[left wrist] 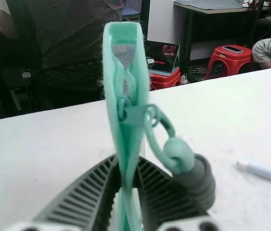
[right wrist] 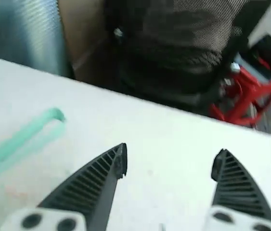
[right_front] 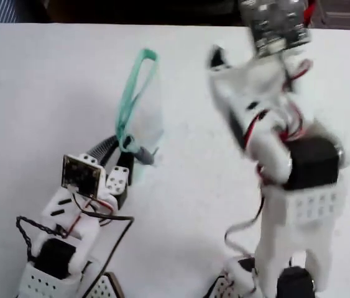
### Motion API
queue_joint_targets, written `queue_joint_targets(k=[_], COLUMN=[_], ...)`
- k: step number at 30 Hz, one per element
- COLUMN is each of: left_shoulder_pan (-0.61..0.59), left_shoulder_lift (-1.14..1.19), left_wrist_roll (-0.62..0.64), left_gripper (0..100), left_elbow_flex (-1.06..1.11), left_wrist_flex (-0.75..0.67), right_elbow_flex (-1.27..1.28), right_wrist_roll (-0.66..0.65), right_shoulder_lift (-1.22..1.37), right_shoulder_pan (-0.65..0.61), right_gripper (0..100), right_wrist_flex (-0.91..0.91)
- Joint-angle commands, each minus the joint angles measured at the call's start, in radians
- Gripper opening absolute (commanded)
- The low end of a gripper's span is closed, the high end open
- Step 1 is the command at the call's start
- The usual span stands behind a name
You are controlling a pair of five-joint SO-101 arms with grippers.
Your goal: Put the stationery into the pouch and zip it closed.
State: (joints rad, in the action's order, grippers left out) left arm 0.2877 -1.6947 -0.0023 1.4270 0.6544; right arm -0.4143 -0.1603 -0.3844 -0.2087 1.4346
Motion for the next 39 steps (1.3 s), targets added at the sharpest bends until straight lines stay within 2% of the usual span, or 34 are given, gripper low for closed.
queue_joint_targets(k=[1, 5, 7, 11, 16, 28, 31, 34, 36, 39], left_shoulder_pan=[-0.012, -0.008, -0.007, -0.007, -0.010, -0.005, -0.005, -0.005, -0.004, -0.004], left_shoulder_lift=[-0.007, -0.007, -0.007, -0.007, -0.007, -0.007, -0.007, -0.007, -0.007, -0.007], left_wrist_roll=[-0.014, -0.014, -0.014, -0.014, -0.014, -0.014, -0.014, -0.014, -0.014, -0.014], left_gripper=[3, 3, 3, 3, 3, 3, 3, 3, 3, 3], left_elbow_flex=[-0.014, -0.014, -0.014, -0.014, -0.012, -0.012, -0.011, -0.011, -0.011, -0.011], left_wrist_flex=[-0.026, -0.026, -0.026, -0.031, -0.026, -0.026, -0.026, -0.026, -0.026, -0.026], right_elbow_flex=[0.044, 0.206, 0.311, 0.433, 0.436, 0.384, 0.381, 0.381, 0.376, 0.344], right_wrist_roll=[-0.098, -0.457, -0.577, -0.591, -0.595, -0.597, -0.654, -0.732, -0.730, -0.729], right_shoulder_lift=[0.054, 0.162, 0.236, 0.400, 0.567, 0.826, 0.877, 0.917, 0.923, 0.881], right_shoulder_pan=[0.206, 0.311, 0.335, 0.344, 0.343, 0.344, 0.338, 0.334, 0.334, 0.332], right_gripper=[26.9, 26.9, 26.9, 26.9, 26.9, 26.6, 18.2, 1.4, 3.9, 1.5], right_wrist_flex=[0.094, 0.130, 0.102, -0.027, -0.142, -0.163, -0.182, -0.232, -0.217, -0.159])
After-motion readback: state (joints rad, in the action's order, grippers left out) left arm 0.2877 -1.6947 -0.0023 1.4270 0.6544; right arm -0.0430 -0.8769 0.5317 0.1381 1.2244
